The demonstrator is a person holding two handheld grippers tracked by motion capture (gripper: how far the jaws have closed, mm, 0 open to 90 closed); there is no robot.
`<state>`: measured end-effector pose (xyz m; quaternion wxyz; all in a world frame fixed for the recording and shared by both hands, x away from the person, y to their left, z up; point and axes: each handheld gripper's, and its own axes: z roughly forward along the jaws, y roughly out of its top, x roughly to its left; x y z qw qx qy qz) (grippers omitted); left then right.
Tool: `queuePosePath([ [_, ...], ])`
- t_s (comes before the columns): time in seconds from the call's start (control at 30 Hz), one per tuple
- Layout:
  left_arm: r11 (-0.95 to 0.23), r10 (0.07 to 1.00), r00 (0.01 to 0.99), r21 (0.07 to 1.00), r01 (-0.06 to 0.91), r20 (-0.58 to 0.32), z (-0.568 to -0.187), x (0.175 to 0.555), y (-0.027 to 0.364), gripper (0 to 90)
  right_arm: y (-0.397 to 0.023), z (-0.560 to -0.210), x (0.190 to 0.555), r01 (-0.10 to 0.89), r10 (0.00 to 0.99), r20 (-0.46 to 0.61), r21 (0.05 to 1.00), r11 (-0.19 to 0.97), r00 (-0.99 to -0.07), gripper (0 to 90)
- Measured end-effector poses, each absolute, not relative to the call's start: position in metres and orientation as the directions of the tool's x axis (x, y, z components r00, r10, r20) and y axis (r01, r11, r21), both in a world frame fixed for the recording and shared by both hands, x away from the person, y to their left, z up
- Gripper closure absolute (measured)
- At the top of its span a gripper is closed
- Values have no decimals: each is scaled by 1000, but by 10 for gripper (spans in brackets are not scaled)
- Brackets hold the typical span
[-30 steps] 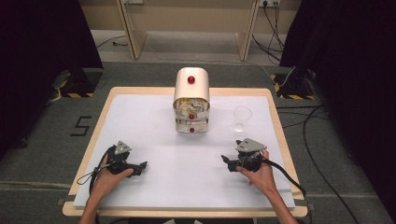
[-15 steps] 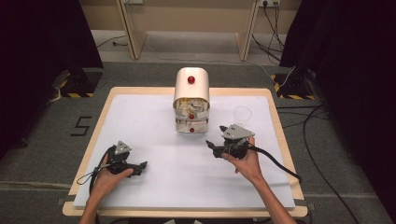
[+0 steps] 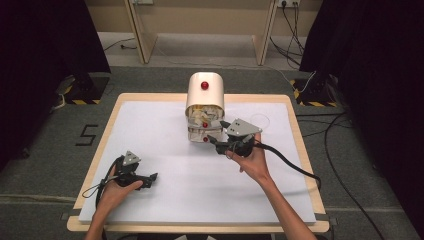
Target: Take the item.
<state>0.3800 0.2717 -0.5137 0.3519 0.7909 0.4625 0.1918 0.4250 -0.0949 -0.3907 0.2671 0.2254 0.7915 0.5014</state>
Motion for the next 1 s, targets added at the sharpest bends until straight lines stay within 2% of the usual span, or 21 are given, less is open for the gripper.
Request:
queuePosePath([
  [0.23,-324,867,498,734,597,-23,-514,380,272,0,-79,-382,436,57,614,-233,908,415,-754,381],
  [0.53,-323,866,499,734,597,-24,-514,380,272,0,-67,-386,457,67,636,-227,912,404,-738,379],
  [0.67,-323,866,499,734,597,-25,-514,380,272,0,-65,-392,463,82,627,-234,898,433,-743,354],
  [1.0,-323,866,500,734,597,-25,-514,380,272,0,-66,-390,455,89,591,-240,877,473,-770,341],
])
